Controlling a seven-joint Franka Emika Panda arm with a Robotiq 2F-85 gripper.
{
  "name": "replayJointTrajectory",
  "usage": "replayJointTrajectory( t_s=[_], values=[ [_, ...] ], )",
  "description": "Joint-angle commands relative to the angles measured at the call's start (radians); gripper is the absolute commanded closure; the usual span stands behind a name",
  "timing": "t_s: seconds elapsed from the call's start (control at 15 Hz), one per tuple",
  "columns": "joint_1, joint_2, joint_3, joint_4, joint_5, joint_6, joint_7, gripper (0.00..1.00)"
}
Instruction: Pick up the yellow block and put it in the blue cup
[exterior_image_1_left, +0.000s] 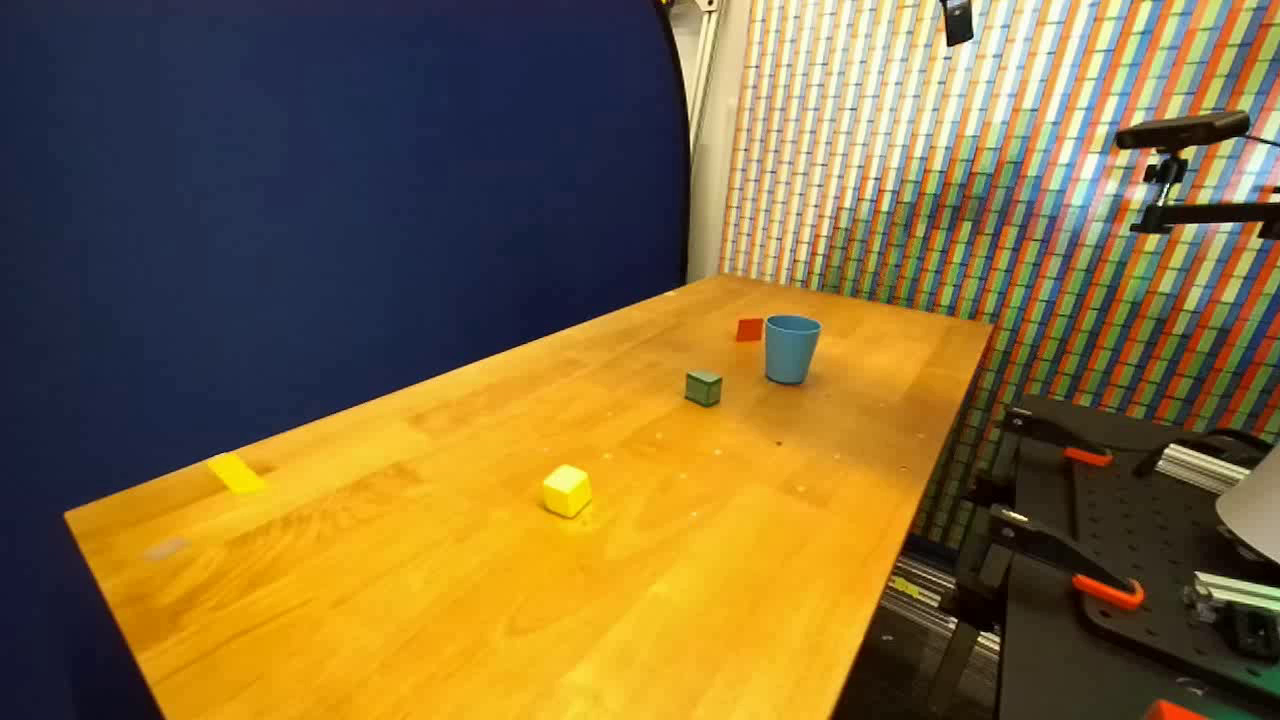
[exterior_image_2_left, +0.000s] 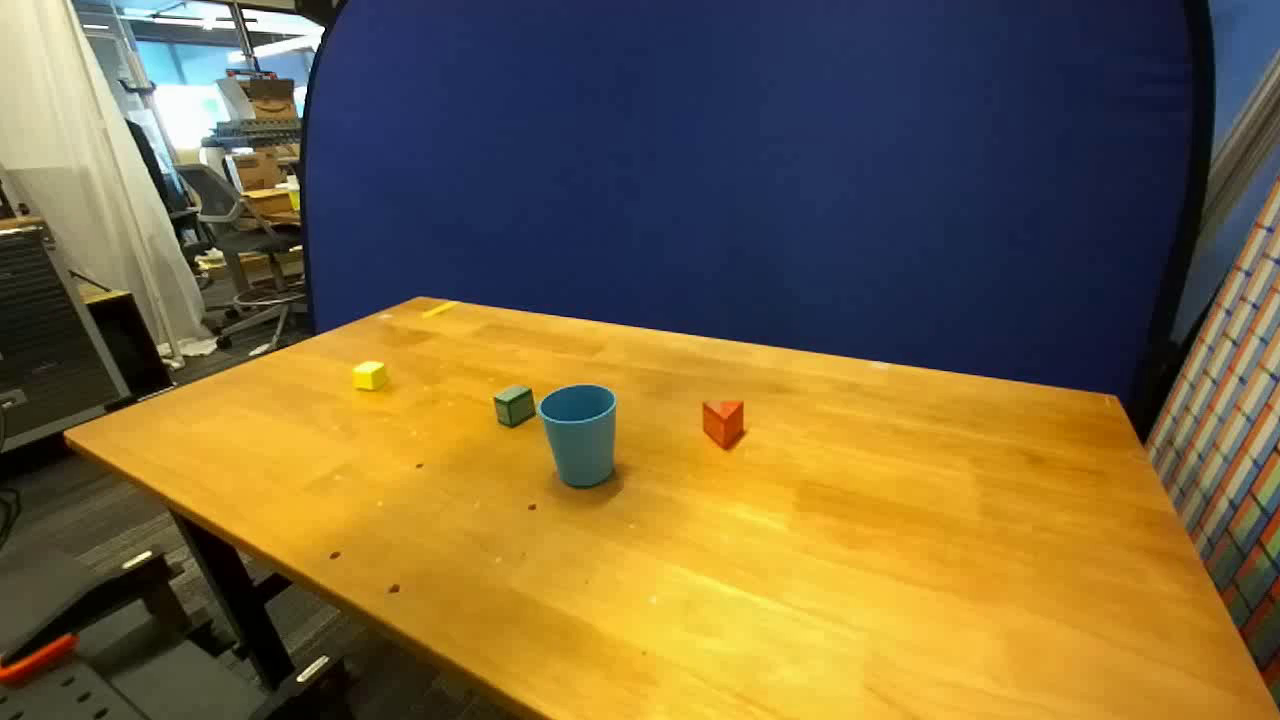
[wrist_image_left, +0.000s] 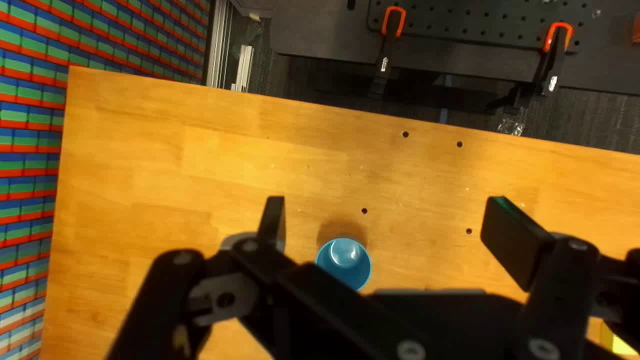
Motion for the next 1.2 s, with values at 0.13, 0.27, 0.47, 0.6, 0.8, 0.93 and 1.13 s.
replayJointTrajectory(
  t_s=[0.13,0.27,0.47,0.6,0.8,0.93,1.13],
  values=[
    [0.011,-0.001,-0.009,0.011,-0.002,-0.003,0.003,0.00],
    [0.011,-0.001,-0.009,0.012,-0.002,-0.003,0.003,0.00],
    [0.036,0.088,0.017,0.011,0.005,0.041,0.018,0.00],
    [0.082,0.161,0.050,-0.006,0.033,0.101,-0.003,0.00],
    [0.147,0.297,0.110,-0.005,0.050,0.200,-0.038,0.00],
    [0.186,0.408,0.156,0.017,0.053,0.275,-0.036,0.00],
    [0.236,0.588,0.219,0.079,0.048,0.389,-0.010,0.00]
  ],
)
